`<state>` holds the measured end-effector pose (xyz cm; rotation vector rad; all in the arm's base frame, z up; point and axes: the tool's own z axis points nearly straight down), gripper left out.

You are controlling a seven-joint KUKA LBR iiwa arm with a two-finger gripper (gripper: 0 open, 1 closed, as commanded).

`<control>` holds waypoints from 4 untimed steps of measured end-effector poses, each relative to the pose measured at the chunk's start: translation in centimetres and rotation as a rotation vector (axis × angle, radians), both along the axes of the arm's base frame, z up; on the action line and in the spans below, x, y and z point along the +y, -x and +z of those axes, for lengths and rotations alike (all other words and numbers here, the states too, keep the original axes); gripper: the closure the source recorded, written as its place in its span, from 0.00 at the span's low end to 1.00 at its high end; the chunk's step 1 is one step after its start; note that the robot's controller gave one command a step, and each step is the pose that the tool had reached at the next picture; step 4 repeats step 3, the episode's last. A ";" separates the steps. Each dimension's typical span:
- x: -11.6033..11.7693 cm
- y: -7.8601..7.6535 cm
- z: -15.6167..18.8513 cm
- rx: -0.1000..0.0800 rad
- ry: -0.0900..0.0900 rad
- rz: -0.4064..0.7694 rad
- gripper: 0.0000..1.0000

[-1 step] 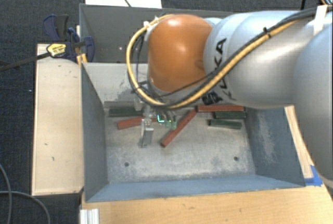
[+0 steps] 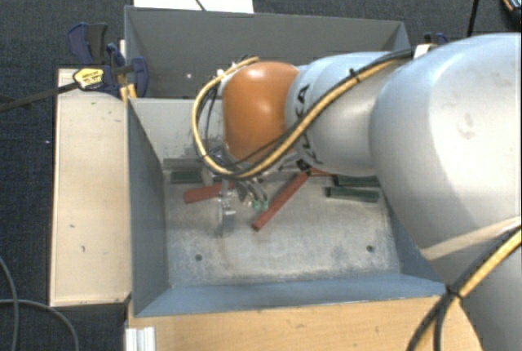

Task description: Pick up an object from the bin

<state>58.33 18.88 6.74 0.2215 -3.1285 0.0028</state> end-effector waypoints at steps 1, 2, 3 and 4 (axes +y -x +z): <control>0.1 -0.1 0.5 -0.005 -0.003 -0.006 1.00; -0.3 1.8 24.1 -0.017 -0.005 0.232 1.00; -2.0 2.8 24.2 -0.005 -0.003 0.414 1.00; -2.0 2.8 24.2 -0.005 -0.003 0.414 1.00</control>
Offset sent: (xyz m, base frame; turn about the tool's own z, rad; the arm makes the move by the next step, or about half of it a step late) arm 0.0000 0.0000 0.0000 0.0000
